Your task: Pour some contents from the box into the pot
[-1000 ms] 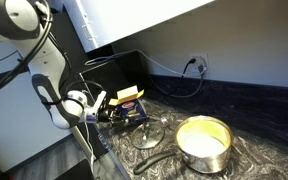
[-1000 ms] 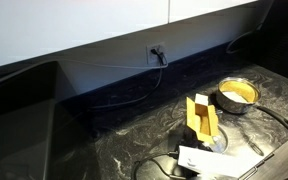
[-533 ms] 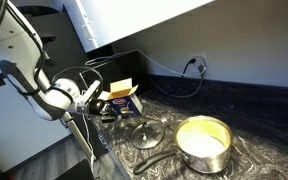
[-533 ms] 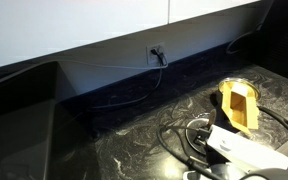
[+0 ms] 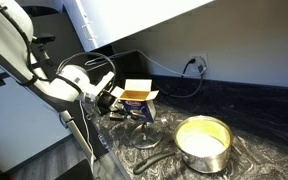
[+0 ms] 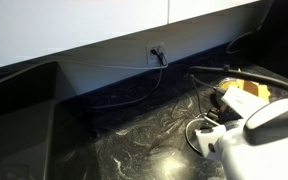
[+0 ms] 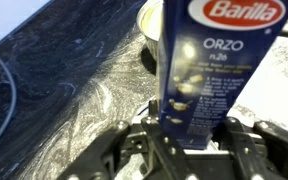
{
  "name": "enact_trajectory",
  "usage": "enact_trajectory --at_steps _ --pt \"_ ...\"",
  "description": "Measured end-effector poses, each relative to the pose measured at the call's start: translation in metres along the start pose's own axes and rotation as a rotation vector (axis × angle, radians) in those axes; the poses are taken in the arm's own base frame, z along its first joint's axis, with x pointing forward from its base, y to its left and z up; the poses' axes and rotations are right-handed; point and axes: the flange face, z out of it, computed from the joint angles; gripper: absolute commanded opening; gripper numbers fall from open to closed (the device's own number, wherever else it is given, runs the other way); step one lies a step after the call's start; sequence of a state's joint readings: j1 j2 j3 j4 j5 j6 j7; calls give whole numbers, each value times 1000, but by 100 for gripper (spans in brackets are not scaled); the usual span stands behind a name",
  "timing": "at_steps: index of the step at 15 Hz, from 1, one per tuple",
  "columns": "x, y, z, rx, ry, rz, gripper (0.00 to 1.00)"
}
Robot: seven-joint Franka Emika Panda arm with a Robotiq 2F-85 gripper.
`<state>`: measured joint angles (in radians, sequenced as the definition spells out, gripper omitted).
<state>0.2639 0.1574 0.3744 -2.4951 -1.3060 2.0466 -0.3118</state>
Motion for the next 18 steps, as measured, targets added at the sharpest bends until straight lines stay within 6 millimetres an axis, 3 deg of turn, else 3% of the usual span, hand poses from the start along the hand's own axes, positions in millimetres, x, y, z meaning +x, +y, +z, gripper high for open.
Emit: enact_trajectory --at_steps 3,4,8,9,14,18 --pt "-24 2 23 58 69 -8 23" --pt "-31 2 30 70 99 -11 48" --pt "-44 1 42 85 175 -10 48" --pt "-44 1 41 84 176 -11 23" --pt "-43 -1 47 140 240 22 23" --pt "-57 2 64 206 396 34 23"
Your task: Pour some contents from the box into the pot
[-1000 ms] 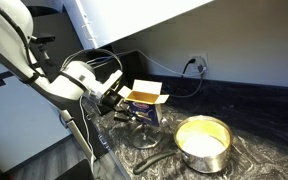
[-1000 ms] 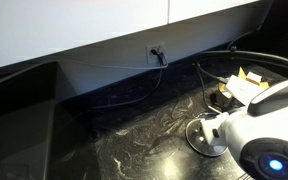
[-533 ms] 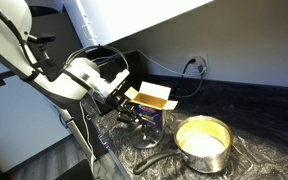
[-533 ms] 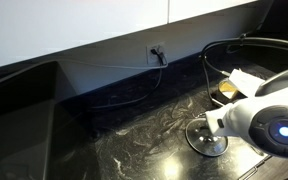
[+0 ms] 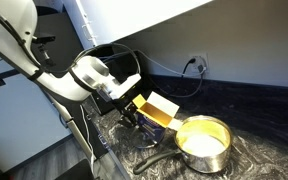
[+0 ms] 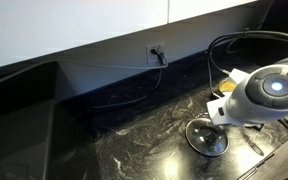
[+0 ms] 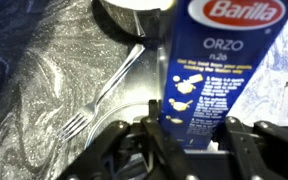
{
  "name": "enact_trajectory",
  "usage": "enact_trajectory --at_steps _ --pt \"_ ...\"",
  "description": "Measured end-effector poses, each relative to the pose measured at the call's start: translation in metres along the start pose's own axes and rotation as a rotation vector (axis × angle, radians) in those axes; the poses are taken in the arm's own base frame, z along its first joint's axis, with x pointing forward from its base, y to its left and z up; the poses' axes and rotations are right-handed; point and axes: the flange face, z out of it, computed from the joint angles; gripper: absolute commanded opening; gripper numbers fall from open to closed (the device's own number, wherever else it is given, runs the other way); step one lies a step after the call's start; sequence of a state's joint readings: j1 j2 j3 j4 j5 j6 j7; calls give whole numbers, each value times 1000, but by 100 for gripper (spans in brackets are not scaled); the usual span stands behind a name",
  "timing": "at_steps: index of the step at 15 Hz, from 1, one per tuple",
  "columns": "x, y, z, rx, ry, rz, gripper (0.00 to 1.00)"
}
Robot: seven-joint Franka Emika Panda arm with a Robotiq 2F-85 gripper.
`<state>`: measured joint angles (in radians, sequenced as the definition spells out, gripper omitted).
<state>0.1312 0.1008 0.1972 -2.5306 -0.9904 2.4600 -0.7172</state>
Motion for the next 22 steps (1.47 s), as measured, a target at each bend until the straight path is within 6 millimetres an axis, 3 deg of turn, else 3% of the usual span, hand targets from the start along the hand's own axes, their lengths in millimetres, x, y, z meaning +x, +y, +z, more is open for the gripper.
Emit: enact_trajectory --at_steps 7,15,22 --pt "-42 11 13 91 240 -33 23" --pt "-75 18 4 87 435 -54 23" --pt "-120 16 -1 42 522 -24 23"
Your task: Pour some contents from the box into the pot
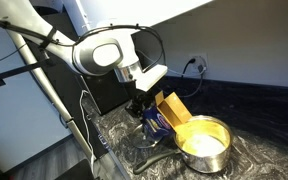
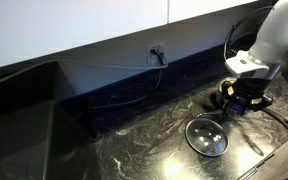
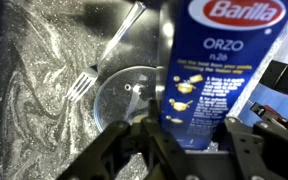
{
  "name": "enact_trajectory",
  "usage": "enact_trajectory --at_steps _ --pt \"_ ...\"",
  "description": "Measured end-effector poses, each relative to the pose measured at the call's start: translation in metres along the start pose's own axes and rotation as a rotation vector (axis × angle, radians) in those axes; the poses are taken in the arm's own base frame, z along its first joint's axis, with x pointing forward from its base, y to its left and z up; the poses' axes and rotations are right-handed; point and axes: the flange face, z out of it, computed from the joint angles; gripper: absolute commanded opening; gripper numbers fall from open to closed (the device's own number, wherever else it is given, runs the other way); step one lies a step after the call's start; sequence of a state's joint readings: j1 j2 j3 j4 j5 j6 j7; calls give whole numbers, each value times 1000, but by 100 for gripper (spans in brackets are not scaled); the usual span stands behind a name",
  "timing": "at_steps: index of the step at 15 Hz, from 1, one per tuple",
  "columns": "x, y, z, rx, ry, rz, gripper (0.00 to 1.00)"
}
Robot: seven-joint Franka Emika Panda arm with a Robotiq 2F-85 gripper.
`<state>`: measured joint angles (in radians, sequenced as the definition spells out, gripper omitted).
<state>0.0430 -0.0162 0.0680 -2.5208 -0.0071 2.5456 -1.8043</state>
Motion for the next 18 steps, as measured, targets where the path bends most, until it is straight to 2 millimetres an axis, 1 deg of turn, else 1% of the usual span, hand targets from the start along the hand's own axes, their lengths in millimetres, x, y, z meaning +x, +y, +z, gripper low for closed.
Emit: enact_trajectory --at_steps 4,7,14,18 --pt "-24 -7 -16 -31 55 5 23" --pt "-40 -12 -23 -42 100 9 23" --pt "-75 -22 -31 -64 229 19 23" --pt "-87 -25 -36 -88 292 23 23"
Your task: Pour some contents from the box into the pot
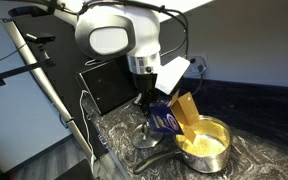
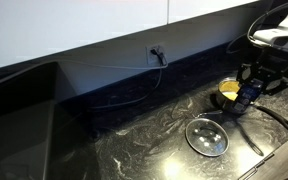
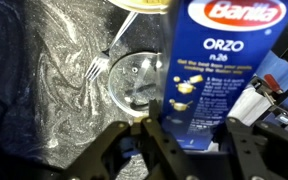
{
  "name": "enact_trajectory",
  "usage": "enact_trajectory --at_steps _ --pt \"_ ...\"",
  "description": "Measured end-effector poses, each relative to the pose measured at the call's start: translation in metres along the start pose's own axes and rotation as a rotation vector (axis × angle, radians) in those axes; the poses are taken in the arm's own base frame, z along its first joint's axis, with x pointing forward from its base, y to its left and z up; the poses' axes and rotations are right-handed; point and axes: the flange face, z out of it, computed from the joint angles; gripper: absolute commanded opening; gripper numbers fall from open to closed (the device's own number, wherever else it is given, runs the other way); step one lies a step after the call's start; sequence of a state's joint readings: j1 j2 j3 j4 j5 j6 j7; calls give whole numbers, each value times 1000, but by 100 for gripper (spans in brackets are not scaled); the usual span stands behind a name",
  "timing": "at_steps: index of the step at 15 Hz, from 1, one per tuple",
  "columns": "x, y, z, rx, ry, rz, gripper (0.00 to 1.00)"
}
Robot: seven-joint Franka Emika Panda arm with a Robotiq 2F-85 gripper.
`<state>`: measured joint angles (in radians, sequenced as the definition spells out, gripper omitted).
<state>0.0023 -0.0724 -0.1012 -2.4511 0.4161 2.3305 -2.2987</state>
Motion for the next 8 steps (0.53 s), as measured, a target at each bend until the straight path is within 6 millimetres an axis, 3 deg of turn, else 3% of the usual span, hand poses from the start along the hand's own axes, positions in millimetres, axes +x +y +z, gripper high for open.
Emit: enact_trajectory --at_steps 8 --pt "-8 -5 -2 -58 105 17 23"
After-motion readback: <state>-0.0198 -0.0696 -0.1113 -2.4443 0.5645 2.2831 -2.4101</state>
